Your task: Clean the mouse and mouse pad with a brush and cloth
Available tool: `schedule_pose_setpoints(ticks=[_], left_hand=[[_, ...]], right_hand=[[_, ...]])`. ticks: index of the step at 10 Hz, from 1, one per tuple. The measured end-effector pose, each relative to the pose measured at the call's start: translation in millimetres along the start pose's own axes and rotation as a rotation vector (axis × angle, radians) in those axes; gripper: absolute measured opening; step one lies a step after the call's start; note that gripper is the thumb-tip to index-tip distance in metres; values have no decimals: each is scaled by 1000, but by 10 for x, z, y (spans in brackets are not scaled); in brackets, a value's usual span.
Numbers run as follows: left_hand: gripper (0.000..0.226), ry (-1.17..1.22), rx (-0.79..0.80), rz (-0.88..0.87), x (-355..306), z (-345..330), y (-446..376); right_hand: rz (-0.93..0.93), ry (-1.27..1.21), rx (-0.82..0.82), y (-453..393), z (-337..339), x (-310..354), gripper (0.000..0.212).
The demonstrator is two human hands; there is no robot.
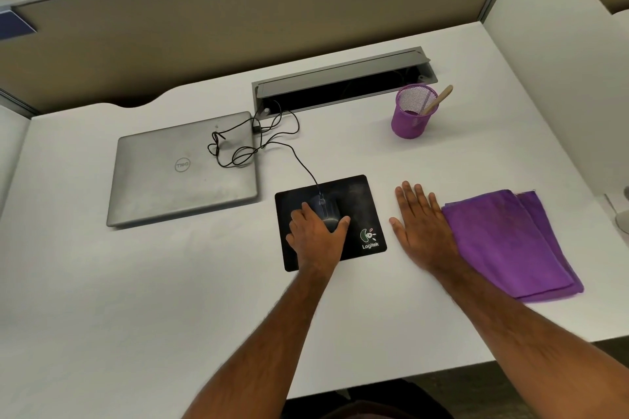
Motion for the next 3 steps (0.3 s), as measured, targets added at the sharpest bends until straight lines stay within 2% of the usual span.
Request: schedule_pose_setpoints(ticks=[1, 3], left_hand=[[109, 38, -14, -7, 3, 59, 6], [91, 40, -150, -95, 241, 203, -34]], right_hand=[[20, -4, -2, -3, 23, 16, 70], [13, -40, 14, -10, 51, 23, 72]])
Point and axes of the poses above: each hand's wrist, its own y-axis away from the middle knuckle, its own z-axis out of the back of the hand, x = y × z, the point moved 2 cm from there along -y, towards the middle knuckle, and after that the axes turned 13 degrees about -x, right-handed, at the moved point
